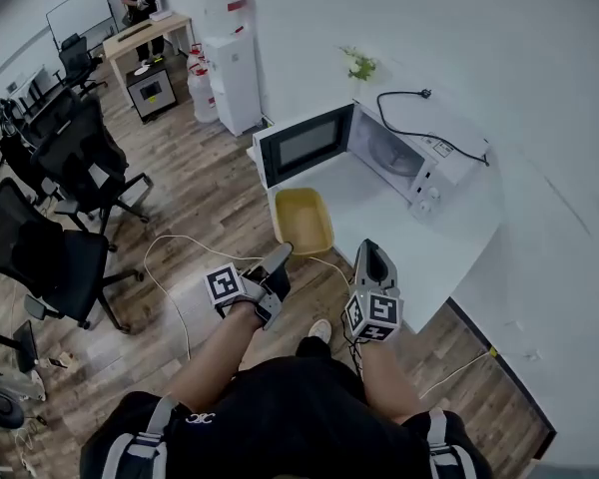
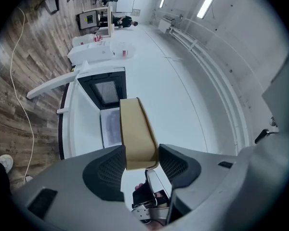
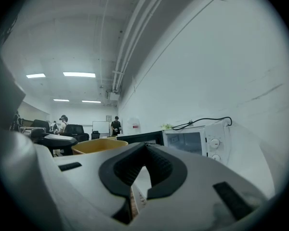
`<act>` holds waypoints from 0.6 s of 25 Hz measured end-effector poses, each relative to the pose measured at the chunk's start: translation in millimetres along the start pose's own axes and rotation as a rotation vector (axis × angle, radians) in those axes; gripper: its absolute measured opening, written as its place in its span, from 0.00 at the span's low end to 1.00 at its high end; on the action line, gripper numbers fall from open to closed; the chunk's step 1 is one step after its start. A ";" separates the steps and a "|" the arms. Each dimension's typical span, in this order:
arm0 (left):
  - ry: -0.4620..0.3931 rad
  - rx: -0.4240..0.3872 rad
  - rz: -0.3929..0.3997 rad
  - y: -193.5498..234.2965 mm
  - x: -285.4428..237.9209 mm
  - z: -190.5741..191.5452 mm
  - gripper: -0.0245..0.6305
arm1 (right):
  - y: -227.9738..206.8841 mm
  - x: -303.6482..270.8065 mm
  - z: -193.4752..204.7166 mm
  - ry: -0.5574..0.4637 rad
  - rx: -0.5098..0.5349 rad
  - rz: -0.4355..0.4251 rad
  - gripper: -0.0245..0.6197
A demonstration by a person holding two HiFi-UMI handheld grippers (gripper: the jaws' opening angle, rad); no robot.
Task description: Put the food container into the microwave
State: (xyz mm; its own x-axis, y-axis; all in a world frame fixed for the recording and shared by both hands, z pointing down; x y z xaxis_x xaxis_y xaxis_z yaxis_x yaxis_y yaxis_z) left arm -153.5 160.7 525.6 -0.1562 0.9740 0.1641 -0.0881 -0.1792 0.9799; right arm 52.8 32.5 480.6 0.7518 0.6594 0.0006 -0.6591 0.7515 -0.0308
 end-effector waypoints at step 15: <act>0.118 0.087 -0.011 48.5 -173.4 -60.5 0.37 | -105.9 -124.9 4.3 0.037 -0.026 0.114 0.05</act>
State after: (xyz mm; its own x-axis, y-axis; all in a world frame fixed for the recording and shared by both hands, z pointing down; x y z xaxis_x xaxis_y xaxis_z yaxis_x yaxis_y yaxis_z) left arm -190.3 -25.2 537.8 -0.2703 0.9521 0.1434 -0.0054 -0.1504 0.9886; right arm 28.6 -129.3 488.0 0.6722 0.7392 -0.0414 -0.7402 0.6701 -0.0545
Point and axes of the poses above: the fingertips, and each gripper's own axes: x backward along the fingers, y to its left, z out of its underside, the point moved 8 cm from there along x, backward along the fingers, and after that the axes turned 5 degrees about x, right-handed, at the moved point
